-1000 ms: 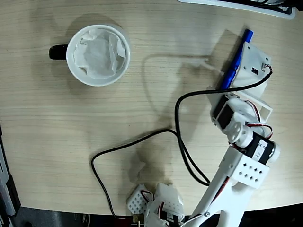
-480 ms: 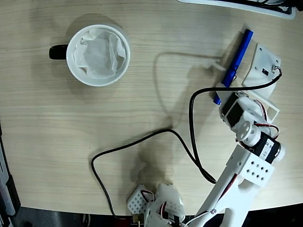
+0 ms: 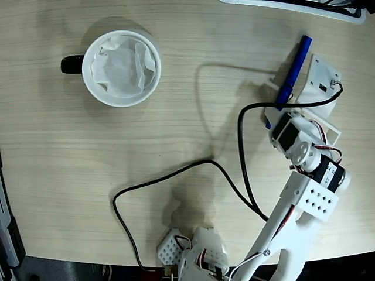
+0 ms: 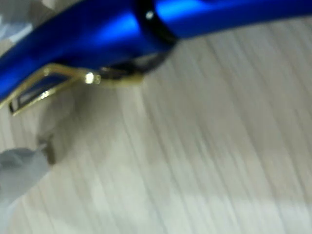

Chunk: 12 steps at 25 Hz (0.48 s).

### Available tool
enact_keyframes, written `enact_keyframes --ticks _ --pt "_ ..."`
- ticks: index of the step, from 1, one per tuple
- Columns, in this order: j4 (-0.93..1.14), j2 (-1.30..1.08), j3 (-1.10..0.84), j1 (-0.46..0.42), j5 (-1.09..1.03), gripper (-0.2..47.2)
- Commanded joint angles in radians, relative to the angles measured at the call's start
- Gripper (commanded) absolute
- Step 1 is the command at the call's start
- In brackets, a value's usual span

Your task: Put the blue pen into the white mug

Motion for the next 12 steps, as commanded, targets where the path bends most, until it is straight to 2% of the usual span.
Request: enact_keyframes --ticks 1,7,12 --pt "-0.009 0.021 0.008 -0.008 -0.014 15.3" --pt "-0.015 0.018 0.034 -0.023 -0.011 9.9" --pt "-0.018 0.015 0.035 -0.029 -0.008 0.1"
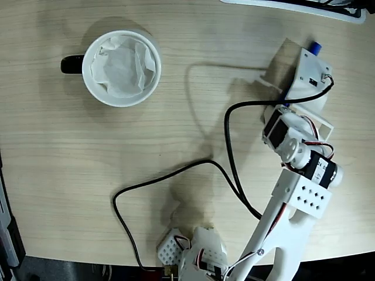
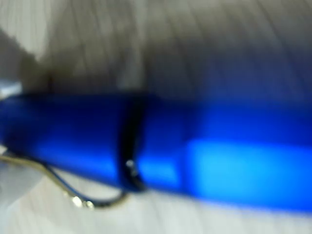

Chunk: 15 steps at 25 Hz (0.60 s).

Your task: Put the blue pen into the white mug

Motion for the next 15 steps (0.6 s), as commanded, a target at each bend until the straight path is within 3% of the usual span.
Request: enact_keyframes --ticks 1,15 --pt "0.0 0.014 0.008 0.008 -0.009 0.1" --pt "0.112 0.161 0.043 -0.054 0.147 0.1"
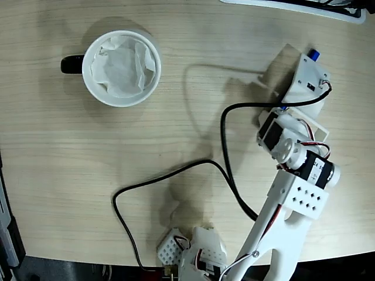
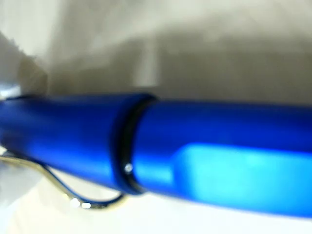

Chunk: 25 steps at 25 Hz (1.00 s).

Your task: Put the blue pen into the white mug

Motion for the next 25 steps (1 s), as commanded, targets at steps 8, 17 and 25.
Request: enact_keyframes --ticks 8,17,25 --pt "0.149 0.305 0.091 -0.112 0.273 0.1" --pt "0.353 0.499 0.16 -0.307 0.701 0.1" --pt "0.41 0.635 0.156 -0.442 1.055 0.0"
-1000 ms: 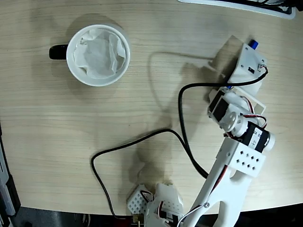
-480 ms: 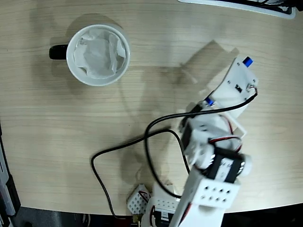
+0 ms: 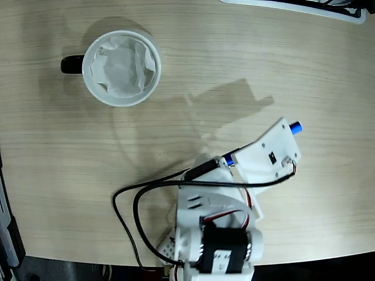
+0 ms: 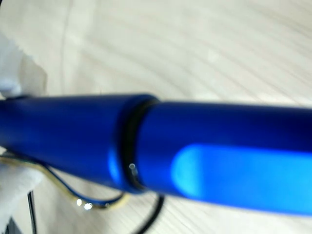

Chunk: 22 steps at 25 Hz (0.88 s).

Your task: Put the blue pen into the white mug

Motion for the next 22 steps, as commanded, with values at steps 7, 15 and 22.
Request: enact_keyframes --ticks 7,15,22 --pt "-0.086 0.201 -0.021 -0.207 0.416 0.0" --pt "-0.279 0.264 -0.011 -0.439 0.865 0.0" --pt "-0.6 0.276 -0.003 -0.571 1.131 0.0"
